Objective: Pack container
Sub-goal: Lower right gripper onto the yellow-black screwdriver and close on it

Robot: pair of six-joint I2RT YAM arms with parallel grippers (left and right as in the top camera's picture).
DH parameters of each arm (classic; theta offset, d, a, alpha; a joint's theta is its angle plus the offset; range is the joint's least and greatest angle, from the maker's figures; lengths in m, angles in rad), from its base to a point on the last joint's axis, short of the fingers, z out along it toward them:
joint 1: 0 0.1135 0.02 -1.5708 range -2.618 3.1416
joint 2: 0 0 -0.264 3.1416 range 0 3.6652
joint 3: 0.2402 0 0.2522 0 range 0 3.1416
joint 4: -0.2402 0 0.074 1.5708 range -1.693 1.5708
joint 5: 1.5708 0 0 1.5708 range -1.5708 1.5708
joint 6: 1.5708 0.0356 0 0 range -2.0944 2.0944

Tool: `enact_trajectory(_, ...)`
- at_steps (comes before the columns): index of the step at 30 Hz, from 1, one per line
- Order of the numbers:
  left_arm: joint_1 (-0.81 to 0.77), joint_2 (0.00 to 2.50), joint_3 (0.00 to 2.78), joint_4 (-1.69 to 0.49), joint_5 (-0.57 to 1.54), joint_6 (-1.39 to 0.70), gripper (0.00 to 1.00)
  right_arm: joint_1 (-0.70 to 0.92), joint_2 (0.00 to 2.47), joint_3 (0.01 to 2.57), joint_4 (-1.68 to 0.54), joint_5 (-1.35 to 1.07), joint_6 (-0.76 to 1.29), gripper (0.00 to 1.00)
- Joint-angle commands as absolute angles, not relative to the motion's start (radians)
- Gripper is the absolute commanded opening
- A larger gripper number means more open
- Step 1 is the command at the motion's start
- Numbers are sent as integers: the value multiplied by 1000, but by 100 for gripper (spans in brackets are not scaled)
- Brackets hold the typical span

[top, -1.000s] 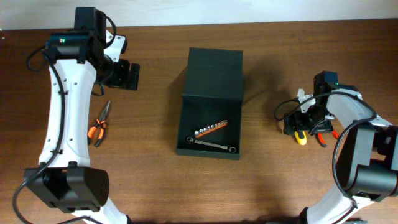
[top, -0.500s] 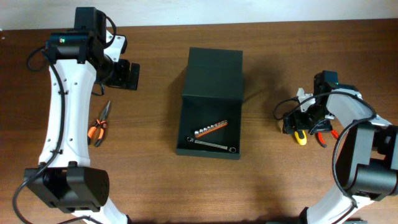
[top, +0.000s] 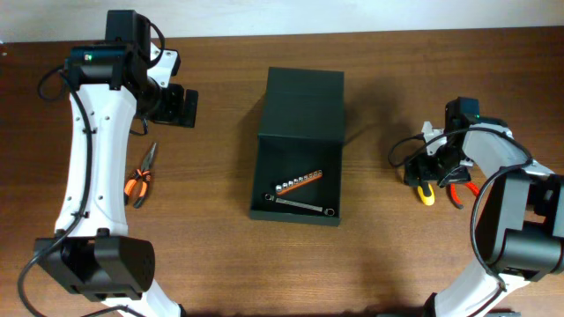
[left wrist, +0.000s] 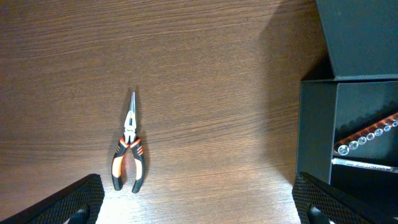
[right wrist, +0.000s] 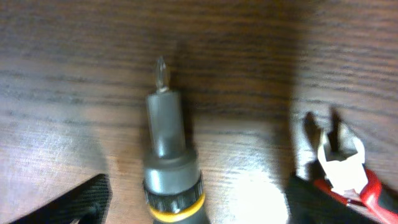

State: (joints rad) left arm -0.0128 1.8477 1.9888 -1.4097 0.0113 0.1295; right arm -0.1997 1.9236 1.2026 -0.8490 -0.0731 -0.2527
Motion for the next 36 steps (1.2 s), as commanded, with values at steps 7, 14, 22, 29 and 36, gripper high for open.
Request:
enact_trajectory(7,-13,1832,1992,-1406,22,117,99,-202,1991,1175,-848,-125,-258,82)
enact_trajectory(14,-13,1832,1992,-1406,22,117,99,-202,1991,1175,-857,-125,-258,80)
enact_trajectory(22,-13,1832,1992,-1404,22,117,99,-202,1991,1175,-870,-120,-257,78)
enact_trajectory(29,-13,1832,1992,-1399,22,117,99,-202,1991,1175,-877,-89,-246,79)
enact_trajectory(36,-13,1832,1992,-1399,22,117,99,-202,1991,1175,-875,-47,-223,82)
